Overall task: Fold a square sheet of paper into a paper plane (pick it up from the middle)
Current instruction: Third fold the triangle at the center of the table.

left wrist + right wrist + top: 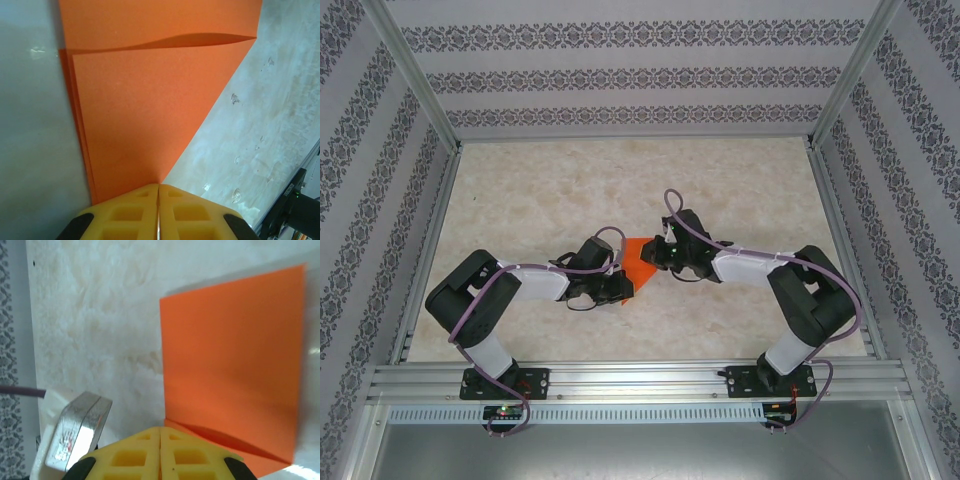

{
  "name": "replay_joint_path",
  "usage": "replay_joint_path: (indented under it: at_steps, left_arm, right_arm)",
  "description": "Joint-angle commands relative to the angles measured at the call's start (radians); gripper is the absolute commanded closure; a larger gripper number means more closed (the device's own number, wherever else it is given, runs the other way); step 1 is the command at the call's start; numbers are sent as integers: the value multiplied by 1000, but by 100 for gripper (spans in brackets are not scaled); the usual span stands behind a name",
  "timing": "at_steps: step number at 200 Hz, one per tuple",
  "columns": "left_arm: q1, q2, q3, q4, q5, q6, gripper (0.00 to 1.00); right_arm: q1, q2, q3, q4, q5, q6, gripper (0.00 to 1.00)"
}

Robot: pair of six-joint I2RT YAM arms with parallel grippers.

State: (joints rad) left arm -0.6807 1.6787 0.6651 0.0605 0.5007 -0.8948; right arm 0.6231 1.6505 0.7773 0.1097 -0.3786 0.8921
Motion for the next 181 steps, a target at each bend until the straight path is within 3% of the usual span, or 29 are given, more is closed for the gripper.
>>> replay_joint_path:
  at_steps: [1,48,106,134,181]
  left_arm:
    - [12,0,-1,-97,1,28,89]
    - [15,-29,23,-109,18,25,87]
    - [98,-145,97,-81,153,-40,79]
    - [99,-75,131,-14,236,-113,77]
    - [93,6,115,16,222,-133,77]
  right_arm:
    - [23,66,11,32,-2,22,92]
    - [21,160,-6,37,14,25,95]
    - [18,177,-30,21,21,20,97]
    - [17,178,-29,20,26,24,97]
    - [19,186,-26,27,30,37,97]
